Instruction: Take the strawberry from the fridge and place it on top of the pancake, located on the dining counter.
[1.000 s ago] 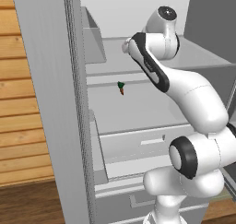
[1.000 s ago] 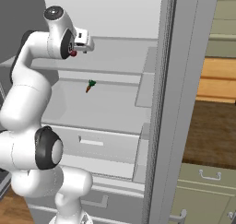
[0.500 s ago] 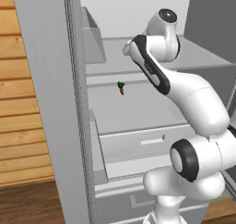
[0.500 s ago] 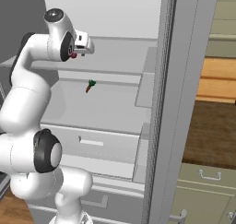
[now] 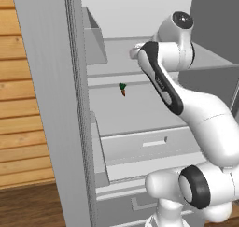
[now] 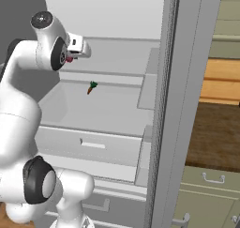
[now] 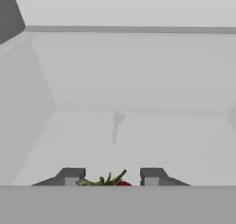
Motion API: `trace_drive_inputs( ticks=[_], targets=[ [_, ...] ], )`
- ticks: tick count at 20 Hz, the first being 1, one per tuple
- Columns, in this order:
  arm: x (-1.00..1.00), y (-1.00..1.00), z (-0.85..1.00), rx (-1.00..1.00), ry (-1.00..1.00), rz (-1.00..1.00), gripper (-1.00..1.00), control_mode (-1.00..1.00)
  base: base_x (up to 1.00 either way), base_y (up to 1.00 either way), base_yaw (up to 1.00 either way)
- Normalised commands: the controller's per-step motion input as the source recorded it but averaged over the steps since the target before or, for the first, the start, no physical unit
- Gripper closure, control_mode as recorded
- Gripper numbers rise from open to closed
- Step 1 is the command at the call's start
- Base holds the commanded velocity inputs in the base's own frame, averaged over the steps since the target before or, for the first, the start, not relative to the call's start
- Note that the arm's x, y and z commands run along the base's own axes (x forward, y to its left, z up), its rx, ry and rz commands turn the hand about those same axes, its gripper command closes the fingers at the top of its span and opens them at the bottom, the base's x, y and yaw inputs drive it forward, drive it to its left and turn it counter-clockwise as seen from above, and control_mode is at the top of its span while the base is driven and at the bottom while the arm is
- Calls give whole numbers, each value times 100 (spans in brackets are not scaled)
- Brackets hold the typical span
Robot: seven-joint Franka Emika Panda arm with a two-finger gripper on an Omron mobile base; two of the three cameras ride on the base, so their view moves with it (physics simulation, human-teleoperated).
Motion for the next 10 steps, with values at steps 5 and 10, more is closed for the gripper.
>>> trace_drive_inputs(
  ticks=[5,10],
  targets=[
    [-100,-4,4,4,-11,-30,100,-100,0,0,0],
    [-100,-43,24,7,24,-26,100,-100,0,0,0]
  ],
)
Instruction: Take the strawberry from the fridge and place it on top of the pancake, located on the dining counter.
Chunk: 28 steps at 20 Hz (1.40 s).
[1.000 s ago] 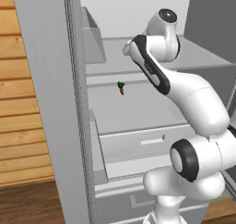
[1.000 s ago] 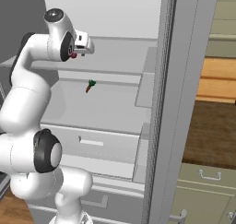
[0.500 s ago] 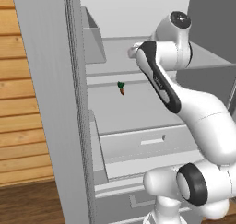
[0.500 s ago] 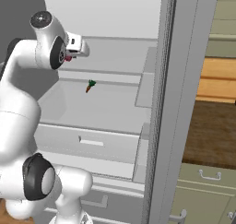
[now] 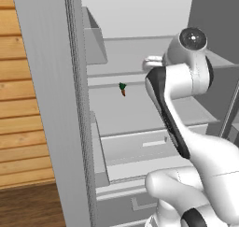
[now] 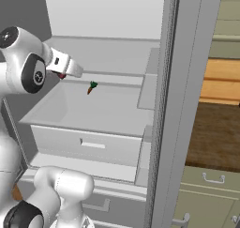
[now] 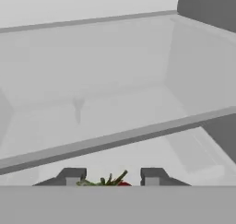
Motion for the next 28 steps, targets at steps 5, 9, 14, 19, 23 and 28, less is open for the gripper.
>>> trace_drive_inputs(
  ticks=[5,9,14,19,23,28],
  targets=[
    [-99,-39,-19,5,38,-20,100,-100,0,0,0],
    [-73,0,-94,0,31,-4,100,-100,0,0,0],
    [-28,12,-86,7,0,18,100,-100,0,0,0],
    [2,20,-64,-1,8,26,100,-100,0,0,0],
    [17,8,-48,-1,16,13,100,-100,0,0,0],
    [4,0,-62,0,6,1,100,-100,0,0,0]
  ],
)
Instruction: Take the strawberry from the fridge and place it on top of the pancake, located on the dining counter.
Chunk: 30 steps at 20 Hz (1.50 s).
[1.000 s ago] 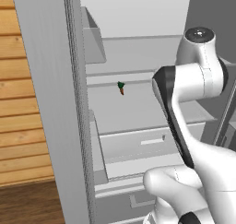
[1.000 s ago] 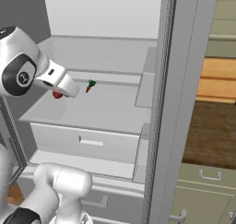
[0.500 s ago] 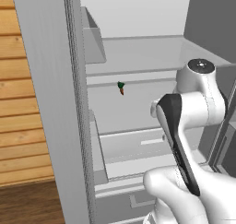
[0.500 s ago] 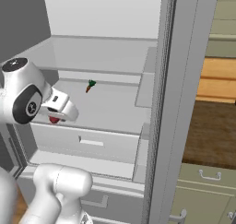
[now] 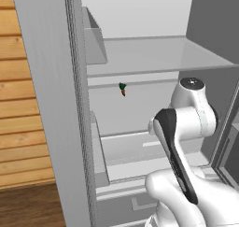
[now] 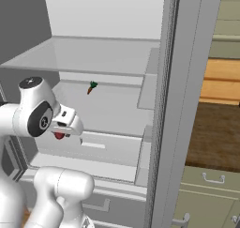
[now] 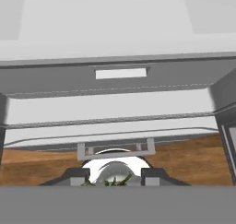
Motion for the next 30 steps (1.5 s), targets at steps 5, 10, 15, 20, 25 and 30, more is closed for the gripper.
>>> trace_drive_inputs(
  ticks=[5,10,15,20,25,30],
  targets=[
    [0,0,-5,0,0,0,100,-100,0,0,0],
    [0,0,-1,0,0,0,100,-100,0,0,0],
    [0,0,0,0,0,0,100,100,-9,0,1],
    [0,0,0,0,0,0,100,100,-37,1,24],
    [0,0,0,0,0,0,100,100,-83,2,45],
    [0,0,0,0,0,0,100,100,-81,0,43]
  ],
)
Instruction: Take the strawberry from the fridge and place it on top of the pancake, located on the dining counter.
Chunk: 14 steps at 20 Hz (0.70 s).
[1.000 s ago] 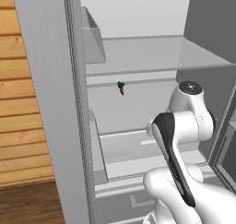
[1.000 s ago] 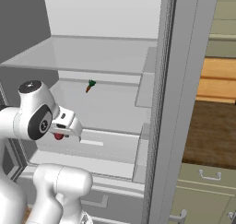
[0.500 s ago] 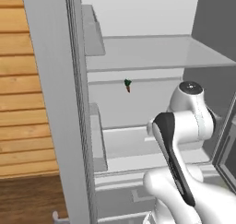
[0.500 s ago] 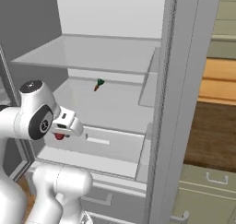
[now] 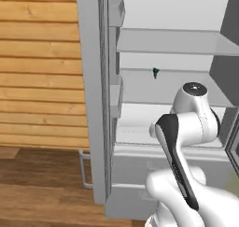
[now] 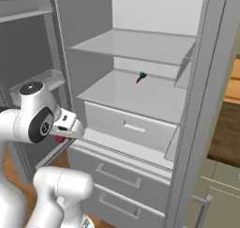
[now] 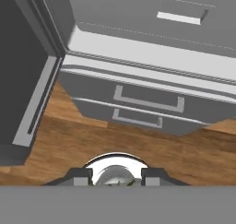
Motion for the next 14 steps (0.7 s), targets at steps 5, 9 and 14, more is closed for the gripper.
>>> trace_drive_inputs(
  ticks=[5,9,14],
  targets=[
    [0,0,0,0,0,0,100,100,-68,-3,49],
    [0,0,0,0,0,0,100,100,-73,-8,58],
    [0,0,0,0,0,0,100,100,-58,-31,69]
  ],
)
